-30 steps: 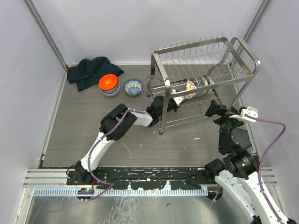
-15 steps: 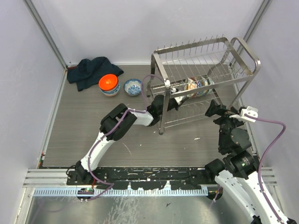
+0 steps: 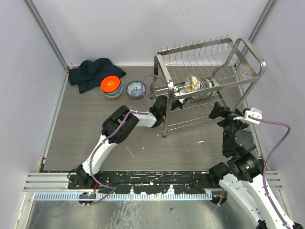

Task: Unload the bowls from the dish rack
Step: Pick up the bowl from the dish rack.

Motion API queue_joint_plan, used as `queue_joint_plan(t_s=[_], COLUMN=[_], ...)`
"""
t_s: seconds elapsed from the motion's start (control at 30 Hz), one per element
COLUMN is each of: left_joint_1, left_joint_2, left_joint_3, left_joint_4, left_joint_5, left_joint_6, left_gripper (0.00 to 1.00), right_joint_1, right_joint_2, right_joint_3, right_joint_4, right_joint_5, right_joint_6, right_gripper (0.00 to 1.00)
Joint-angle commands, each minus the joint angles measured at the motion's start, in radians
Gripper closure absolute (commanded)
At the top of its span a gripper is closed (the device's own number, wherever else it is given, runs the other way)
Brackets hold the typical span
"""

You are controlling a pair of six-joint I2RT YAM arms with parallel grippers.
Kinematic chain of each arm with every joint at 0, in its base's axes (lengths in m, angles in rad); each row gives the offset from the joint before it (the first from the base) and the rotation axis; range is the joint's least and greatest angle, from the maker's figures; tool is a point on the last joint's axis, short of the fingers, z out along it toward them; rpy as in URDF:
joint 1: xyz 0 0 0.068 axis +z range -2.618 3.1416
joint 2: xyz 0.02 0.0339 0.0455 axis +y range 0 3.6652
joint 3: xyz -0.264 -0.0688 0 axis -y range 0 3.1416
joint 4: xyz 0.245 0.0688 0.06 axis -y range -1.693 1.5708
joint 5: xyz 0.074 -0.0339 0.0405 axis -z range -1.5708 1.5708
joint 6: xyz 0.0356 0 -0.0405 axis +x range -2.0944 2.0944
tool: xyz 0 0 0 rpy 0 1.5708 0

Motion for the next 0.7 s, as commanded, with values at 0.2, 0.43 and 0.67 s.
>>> queue_joint_plan(t_s=[0.2,0.43,0.67], left_joint_1=[0.001,0.001,0.001], left_joint_2=[-0.131,-0.183,-0.219], left_joint_3=[-0.131,-0.205,-0.26], left_joint_4=[0.166,0.185,0.205], left_joint_5=[-0.01,-0.018,-0.023], left_joint_6=[-0.002,0.01,0.024], left_gripper=[1.0,1.0,1.0], right_joint_1=[0.006,0.006,0.006], right_joint_2=[0.004,0.0,0.002], right_joint_3=[0.024,0.024,0.027], right_joint_4=[0.052,0.051,0.053], right_joint_5=[0.009,0.005,0.001], right_joint_6=[-0.014,-0.012,-0.013], right_gripper=[0.0,0.0,0.0])
